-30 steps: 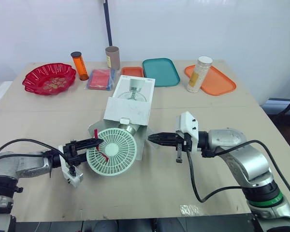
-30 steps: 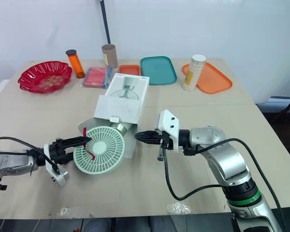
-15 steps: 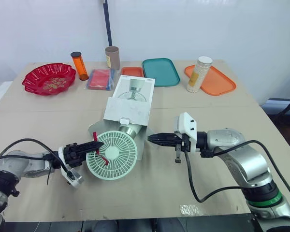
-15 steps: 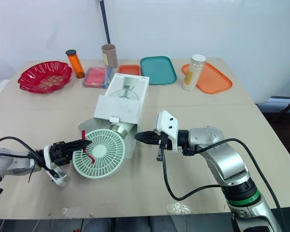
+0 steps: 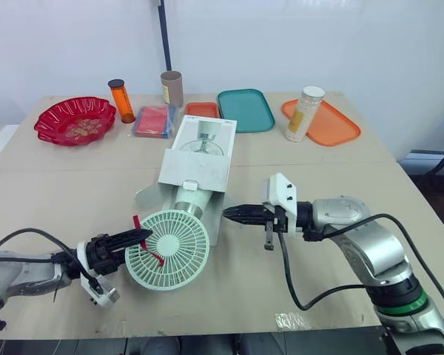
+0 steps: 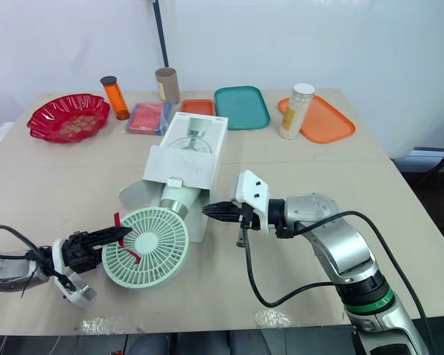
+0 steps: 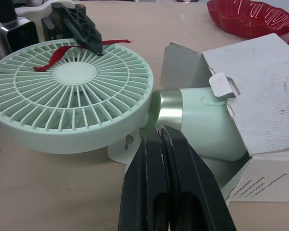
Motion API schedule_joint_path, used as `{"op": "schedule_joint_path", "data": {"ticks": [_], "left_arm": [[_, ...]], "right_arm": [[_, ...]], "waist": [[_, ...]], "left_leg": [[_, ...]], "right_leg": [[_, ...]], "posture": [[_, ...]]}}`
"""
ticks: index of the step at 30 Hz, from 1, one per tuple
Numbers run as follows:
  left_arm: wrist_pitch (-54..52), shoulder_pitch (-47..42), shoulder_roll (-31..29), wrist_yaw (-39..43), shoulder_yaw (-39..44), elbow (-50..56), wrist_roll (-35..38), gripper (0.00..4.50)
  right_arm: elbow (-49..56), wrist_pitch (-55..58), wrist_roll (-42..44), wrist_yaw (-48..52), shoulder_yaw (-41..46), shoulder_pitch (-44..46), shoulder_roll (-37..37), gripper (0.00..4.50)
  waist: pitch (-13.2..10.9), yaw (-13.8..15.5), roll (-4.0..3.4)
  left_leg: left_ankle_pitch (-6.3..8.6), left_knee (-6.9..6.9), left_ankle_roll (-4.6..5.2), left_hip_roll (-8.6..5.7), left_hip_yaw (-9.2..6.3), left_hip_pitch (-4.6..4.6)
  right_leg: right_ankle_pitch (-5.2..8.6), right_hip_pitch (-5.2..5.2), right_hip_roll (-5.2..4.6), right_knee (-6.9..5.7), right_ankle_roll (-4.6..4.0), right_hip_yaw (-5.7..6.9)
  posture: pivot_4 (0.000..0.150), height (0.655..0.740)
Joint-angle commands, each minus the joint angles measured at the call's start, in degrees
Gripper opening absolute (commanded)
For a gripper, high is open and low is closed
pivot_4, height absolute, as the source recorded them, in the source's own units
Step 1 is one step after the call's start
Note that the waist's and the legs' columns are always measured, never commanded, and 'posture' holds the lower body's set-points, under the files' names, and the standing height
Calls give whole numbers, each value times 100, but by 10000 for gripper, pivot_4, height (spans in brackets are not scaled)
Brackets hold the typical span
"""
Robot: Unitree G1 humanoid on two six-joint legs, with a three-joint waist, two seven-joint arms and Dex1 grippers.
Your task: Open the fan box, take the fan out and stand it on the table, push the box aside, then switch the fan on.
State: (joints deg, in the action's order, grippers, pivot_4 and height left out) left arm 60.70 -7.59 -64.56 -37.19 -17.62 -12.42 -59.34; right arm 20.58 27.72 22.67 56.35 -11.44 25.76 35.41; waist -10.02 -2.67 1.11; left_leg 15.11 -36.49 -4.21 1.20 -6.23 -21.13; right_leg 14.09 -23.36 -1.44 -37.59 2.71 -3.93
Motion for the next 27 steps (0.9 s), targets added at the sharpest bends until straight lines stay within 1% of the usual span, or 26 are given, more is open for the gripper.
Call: {"op": "schedule_joint_path", "data": {"ticks": [1,3,7,12,17,27], "left_arm": [[-61,668,-257,417,530,552,665,27198],[-84,1072,-272,670,788,766,1070,27198],[-277,1927,-112,1184,1388,1390,1613,27198],[-489,2651,273,1715,2080,2002,1926,27198],[-634,3089,652,2331,2628,2484,2457,27198],[-549,3427,1277,3140,3327,2811,2974,27198]], "right_arm": [[26,-137,10,69,14,202,-72,0],[2,-150,14,101,-5,240,-98,0],[-146,-221,-28,183,-53,282,-134,0],[-376,-306,-96,241,-79,389,-167,0],[-505,-404,-117,358,-99,474,-173,0],[-554,-462,-97,441,-113,533,-224,0]], "waist": [[0,-11,1],[0,-10,0],[0,-4,1],[0,-4,0],[0,-5,1],[0,-5,0]], "left_leg": [[0,0,0,2,2,1],[1,0,1,4,6,3],[1,0,1,5,6,5],[1,0,1,5,8,6],[1,0,2,6,8,7],[1,-1,2,6,9,7]], "right_leg": [[-1,-1,1,-1,-1,0],[-1,-2,1,-2,-3,0],[0,1,1,-3,-5,0],[0,1,2,-3,-6,-1],[0,1,3,-3,-7,-1],[0,1,2,-3,-9,-2]], "posture": [[1500,7400],[1500,7400],[1500,7400],[1500,7400],[1500,7400],[1500,7400]]}}
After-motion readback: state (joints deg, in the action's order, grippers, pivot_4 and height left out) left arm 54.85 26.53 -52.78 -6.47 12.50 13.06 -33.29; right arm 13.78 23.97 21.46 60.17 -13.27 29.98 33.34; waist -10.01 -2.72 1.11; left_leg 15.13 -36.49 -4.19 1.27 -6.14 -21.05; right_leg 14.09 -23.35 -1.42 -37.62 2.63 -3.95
